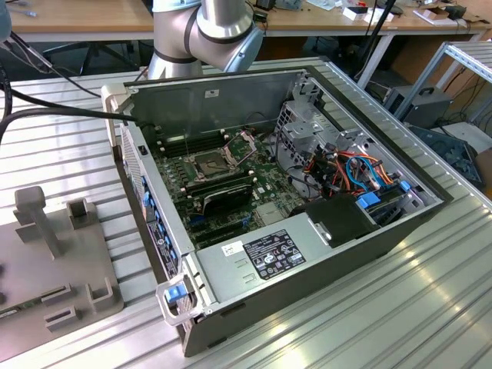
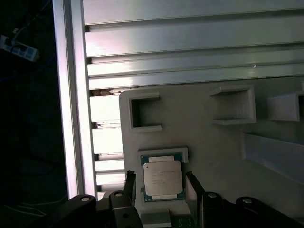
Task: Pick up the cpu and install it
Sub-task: 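Pick up the cpu and move it towards the insertion slot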
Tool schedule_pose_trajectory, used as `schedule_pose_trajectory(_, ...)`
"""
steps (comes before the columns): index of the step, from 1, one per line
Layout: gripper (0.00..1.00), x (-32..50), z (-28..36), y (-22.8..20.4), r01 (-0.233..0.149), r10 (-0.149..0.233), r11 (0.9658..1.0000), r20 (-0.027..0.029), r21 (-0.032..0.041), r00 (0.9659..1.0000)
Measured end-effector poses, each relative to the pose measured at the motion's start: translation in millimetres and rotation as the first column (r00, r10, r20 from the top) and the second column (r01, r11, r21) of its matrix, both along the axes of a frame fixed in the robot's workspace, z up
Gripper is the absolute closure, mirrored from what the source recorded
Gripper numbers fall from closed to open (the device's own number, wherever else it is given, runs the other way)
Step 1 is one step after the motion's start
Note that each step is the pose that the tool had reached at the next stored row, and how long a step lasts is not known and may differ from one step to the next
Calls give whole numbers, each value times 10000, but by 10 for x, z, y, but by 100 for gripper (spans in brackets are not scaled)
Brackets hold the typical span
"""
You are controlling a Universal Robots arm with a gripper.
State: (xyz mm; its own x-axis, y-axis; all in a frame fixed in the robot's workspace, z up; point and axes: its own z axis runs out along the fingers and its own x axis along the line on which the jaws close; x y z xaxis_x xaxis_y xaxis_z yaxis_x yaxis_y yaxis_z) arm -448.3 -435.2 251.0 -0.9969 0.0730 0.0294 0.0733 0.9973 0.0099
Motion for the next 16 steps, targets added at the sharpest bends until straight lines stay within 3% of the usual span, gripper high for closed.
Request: schedule_pose_trajectory(16,46,0,-48,0,0,0,10000,1,1,10000)
